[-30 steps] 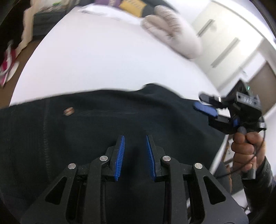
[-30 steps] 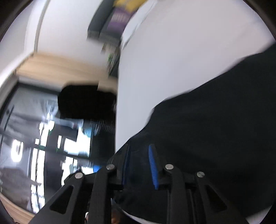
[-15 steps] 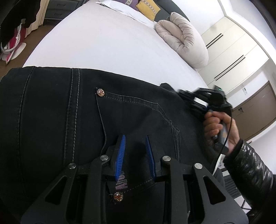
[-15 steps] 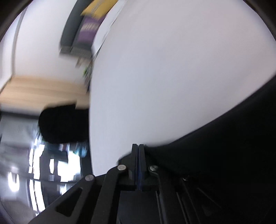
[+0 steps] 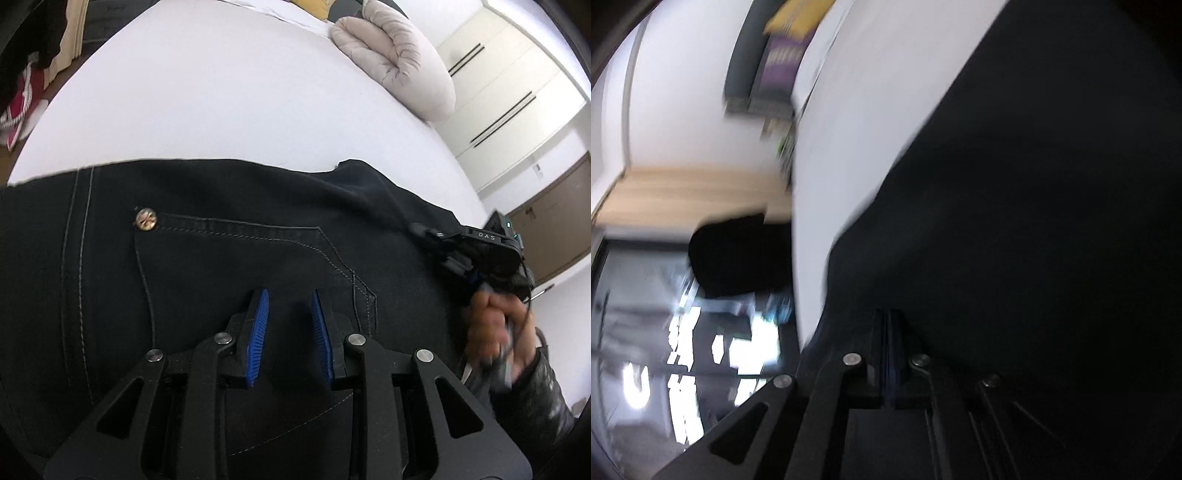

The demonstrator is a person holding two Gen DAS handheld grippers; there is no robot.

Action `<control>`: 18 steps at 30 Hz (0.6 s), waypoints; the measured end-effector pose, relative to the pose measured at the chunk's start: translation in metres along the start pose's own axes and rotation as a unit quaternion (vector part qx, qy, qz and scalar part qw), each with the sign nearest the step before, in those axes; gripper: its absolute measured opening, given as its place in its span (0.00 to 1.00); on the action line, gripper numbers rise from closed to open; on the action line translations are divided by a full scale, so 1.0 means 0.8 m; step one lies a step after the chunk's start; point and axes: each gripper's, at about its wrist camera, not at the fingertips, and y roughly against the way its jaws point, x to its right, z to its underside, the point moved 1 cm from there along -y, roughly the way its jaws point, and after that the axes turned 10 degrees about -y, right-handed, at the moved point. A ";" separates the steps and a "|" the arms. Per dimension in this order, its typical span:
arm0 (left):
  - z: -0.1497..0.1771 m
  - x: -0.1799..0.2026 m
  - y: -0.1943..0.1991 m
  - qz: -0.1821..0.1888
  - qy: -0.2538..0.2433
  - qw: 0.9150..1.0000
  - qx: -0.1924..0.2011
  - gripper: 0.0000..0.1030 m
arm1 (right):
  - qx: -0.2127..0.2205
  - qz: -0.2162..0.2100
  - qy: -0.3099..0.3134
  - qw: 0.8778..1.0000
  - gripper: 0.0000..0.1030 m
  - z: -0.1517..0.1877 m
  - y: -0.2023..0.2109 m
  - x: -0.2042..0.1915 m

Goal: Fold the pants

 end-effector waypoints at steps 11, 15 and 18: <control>0.012 -0.014 -0.011 0.007 -0.001 1.000 0.010 0.23 | 0.222 0.046 -0.077 0.971 0.00 -0.170 0.208 0.105; 0.013 -0.015 -0.011 0.008 -0.003 1.000 0.013 0.23 | 0.306 0.081 -0.123 0.941 0.00 -0.206 0.300 0.134; 0.016 -0.010 -0.010 0.003 -0.002 1.000 0.013 0.23 | 0.364 0.121 -0.137 0.913 0.05 -0.186 0.363 0.123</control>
